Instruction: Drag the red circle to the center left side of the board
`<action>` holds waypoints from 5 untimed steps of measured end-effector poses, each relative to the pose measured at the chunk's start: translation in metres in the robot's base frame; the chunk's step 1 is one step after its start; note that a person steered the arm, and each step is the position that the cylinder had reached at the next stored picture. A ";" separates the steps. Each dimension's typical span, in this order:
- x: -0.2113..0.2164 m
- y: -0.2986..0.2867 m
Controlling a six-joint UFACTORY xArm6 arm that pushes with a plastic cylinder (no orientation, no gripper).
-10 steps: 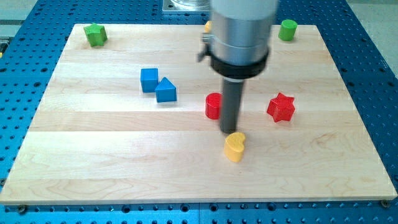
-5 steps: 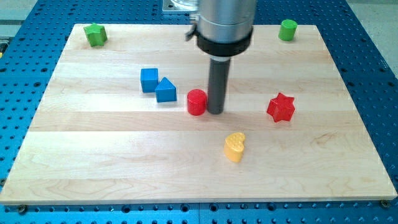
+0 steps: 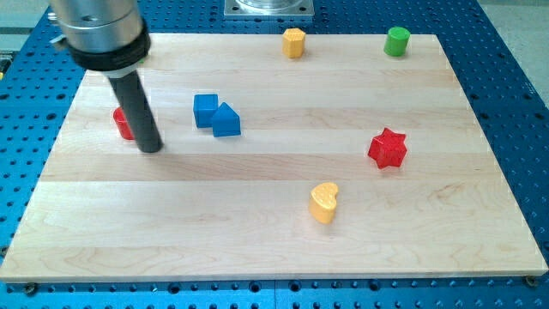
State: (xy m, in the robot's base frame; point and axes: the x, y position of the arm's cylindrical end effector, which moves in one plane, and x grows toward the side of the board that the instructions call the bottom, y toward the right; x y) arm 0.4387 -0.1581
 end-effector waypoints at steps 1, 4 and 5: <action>-0.032 -0.009; -0.072 -0.043; -0.064 -0.068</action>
